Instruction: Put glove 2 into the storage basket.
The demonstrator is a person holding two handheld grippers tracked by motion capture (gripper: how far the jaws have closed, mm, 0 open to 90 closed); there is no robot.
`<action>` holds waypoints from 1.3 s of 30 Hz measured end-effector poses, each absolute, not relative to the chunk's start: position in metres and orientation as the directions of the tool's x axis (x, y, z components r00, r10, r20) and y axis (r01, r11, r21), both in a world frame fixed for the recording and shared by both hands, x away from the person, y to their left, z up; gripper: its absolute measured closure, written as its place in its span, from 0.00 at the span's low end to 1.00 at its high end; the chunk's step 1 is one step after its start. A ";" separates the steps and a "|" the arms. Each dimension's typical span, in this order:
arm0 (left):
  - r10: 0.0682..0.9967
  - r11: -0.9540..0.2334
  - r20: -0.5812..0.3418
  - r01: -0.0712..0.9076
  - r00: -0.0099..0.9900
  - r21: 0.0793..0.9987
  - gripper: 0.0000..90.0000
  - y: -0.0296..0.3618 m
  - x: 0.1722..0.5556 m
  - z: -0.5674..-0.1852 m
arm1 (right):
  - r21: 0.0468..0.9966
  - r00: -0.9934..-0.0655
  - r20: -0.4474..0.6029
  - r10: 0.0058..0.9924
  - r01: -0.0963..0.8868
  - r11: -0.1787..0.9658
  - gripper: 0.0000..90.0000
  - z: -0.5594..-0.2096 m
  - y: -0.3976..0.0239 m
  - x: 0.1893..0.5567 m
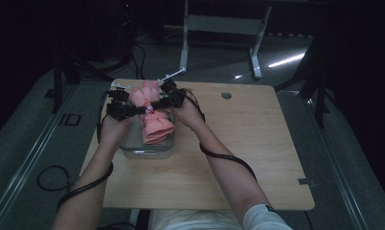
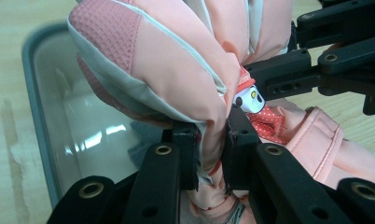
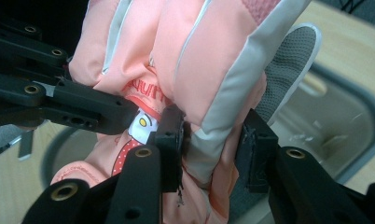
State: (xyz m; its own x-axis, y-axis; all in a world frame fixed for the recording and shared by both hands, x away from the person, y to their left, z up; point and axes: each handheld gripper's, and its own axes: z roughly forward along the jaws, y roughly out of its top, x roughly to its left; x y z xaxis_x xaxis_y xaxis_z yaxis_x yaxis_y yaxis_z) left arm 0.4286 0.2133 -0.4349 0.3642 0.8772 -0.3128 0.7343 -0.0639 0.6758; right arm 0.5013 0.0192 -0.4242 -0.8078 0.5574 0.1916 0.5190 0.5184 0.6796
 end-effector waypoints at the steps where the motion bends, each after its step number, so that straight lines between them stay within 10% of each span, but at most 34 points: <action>1: 0.875 -0.060 -0.324 0.744 0.360 0.666 0.86 0.214 0.430 -0.441 | 0.670 -0.804 0.198 0.560 0.528 0.522 0.72 -0.428 0.020 0.503; 16: 0.865 -0.016 -0.416 0.844 0.281 0.536 0.83 0.228 0.453 -0.490 | 0.586 -0.771 0.209 0.602 0.591 0.554 0.65 -0.484 0.033 0.522; 39: 0.945 -0.104 -0.197 0.813 0.260 0.573 0.46 0.223 0.451 -0.467 | 0.596 -0.744 0.242 0.623 0.621 0.509 0.54 -0.468 0.032 0.528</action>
State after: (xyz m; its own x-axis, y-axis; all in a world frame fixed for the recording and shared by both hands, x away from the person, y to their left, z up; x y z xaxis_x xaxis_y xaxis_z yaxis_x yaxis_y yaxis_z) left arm 0.4508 0.2233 -0.4670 0.2599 0.9452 -0.1975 0.8128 -0.1037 0.5732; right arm 0.5276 0.0319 -0.4681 -0.7436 0.6233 0.2420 0.6209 0.5092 0.5960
